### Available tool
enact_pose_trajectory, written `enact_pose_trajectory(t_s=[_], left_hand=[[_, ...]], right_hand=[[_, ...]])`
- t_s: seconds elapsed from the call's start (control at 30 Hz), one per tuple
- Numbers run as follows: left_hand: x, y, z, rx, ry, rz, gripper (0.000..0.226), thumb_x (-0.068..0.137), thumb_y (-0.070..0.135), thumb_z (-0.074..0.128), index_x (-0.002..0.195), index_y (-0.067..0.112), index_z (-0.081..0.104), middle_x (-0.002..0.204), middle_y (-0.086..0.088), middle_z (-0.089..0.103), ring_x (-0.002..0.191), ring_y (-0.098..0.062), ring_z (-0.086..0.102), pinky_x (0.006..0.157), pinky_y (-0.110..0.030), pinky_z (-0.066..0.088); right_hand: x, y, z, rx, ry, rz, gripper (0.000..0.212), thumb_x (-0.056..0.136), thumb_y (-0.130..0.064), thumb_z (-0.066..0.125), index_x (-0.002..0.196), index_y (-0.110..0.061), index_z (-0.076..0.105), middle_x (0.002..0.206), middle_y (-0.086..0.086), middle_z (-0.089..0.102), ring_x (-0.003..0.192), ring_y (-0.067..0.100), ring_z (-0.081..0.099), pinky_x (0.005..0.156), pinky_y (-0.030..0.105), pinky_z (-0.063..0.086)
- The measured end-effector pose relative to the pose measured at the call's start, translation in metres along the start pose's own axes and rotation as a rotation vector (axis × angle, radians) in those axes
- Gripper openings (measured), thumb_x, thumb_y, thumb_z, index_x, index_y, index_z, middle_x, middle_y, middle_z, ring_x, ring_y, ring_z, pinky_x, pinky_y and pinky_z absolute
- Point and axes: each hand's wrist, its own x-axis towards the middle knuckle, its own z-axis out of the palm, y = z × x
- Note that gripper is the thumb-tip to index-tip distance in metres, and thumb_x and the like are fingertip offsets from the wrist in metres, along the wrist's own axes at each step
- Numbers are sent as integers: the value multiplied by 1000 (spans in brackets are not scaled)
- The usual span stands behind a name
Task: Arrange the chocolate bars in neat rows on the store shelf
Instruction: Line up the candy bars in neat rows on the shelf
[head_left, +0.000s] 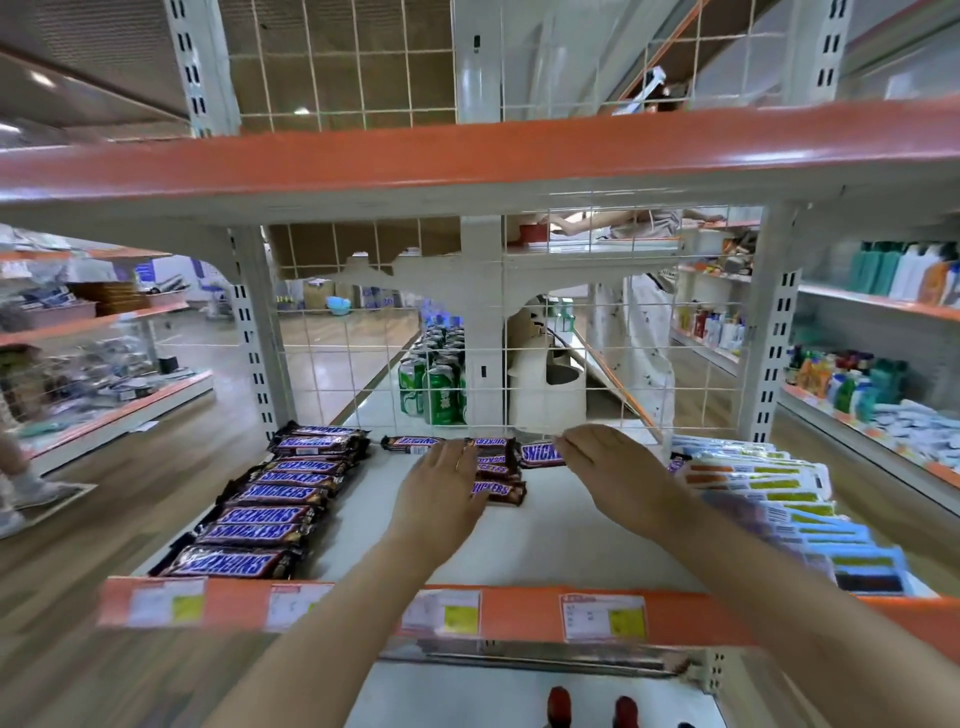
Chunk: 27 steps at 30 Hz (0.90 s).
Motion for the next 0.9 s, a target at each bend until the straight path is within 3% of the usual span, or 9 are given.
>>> enact_pose_trajectory(t_s=[0.1,0.17,0.23,0.3,0.5,0.6,0.73,0.8,0.9], left_hand=[[-12,-2,-12,-3,34,-8,61,97,43,38,147,14,20,154,-3,20,141,-20,20,112,-28,18],[-19,-3,-19,51,85,16,66,91,44,52,143,8,32,149,-9,32,136,-24,32,110,-31,27],[-24,-4,-24,82,175,74,69,67,42,80,120,3,59,121,-12,61,109,-26,61,88,-30,50],[-29,-7,-23,98,240,109,64,49,40,89,100,7,68,95,-5,69,84,-23,68,69,-27,55],[-41,-3,-34,152,265,140,40,44,38,90,70,16,69,70,3,66,64,-19,64,59,-23,50],[-44,-2,-35,166,290,157,37,46,34,90,71,15,70,71,1,68,64,-21,65,61,-25,51],[-46,-4,-37,154,289,128,40,44,33,91,74,14,72,71,2,68,64,-20,65,62,-25,52],[-45,-7,-37,148,304,115,40,44,32,91,74,14,72,71,1,68,64,-20,66,62,-26,53],[-46,-8,-34,163,299,114,40,46,32,91,76,14,71,72,1,68,65,-20,65,63,-27,53]], right_hand=[[1,-14,-10,64,65,-6,65,40,6,83,103,-2,70,95,9,69,85,24,67,75,30,56],[4,-25,-15,83,110,-26,55,51,6,77,105,-2,69,99,9,68,93,24,62,77,31,56],[5,-38,-21,88,168,-63,39,70,1,55,107,-2,68,102,9,67,96,24,56,78,32,57],[7,-50,-27,86,211,-86,42,75,-4,39,108,-2,66,102,10,68,93,24,59,79,32,55],[0,-71,-33,65,260,-105,41,68,2,65,109,-2,66,102,10,68,92,25,67,83,33,55],[-2,-69,-32,62,219,-58,39,78,-17,70,114,-6,60,103,9,68,91,24,67,81,32,55],[-4,-64,-53,339,49,282,55,95,-52,33,128,-13,54,124,4,58,112,21,57,95,32,46],[-6,-60,-60,617,-38,495,48,97,-44,39,133,-15,48,130,1,52,122,18,48,100,27,36],[0,-58,-62,1094,13,773,26,95,-38,45,106,-19,60,104,-4,61,108,17,56,89,24,39]])
